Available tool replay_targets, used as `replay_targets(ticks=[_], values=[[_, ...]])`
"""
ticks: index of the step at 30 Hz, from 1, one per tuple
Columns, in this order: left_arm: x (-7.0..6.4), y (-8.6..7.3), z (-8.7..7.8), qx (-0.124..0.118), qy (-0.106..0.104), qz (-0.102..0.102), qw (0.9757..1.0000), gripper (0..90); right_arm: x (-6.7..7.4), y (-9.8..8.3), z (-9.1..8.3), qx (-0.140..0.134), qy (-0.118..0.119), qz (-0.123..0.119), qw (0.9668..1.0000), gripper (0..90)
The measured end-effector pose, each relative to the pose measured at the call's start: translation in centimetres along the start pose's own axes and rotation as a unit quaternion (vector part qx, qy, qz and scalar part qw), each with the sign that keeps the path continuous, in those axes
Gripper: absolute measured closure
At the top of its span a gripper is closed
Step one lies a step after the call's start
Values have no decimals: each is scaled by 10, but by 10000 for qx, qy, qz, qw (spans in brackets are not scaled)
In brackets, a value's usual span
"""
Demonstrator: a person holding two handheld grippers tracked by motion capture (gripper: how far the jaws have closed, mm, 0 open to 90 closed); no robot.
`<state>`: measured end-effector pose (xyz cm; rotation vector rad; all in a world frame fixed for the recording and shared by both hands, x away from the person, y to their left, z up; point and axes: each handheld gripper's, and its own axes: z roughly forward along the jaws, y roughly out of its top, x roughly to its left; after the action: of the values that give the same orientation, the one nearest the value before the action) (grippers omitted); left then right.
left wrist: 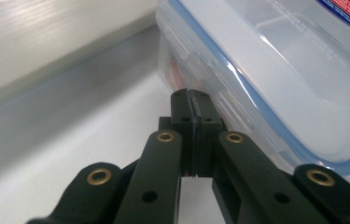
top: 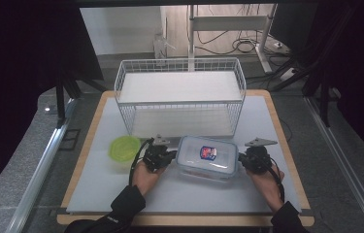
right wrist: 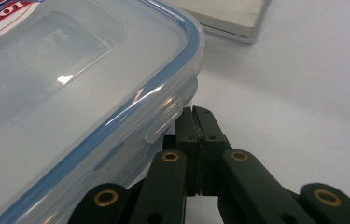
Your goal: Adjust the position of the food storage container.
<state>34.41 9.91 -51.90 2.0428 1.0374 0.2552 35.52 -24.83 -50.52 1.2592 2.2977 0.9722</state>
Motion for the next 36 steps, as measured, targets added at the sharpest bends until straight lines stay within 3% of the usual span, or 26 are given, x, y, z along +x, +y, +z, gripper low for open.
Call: replay_targets(ticks=[21,27,36], values=[[-21,-47,-57,287,234,3,9993,898,35,8,13,71,500,-429,9978,900],[-20,-50,-60,295,233,103,9992,875,40,8,12,100,498,-570,9971,894],[-15,-58,-82,63,502,163,9986,712,32,7,-5,-236,313,-590,9975,675]])
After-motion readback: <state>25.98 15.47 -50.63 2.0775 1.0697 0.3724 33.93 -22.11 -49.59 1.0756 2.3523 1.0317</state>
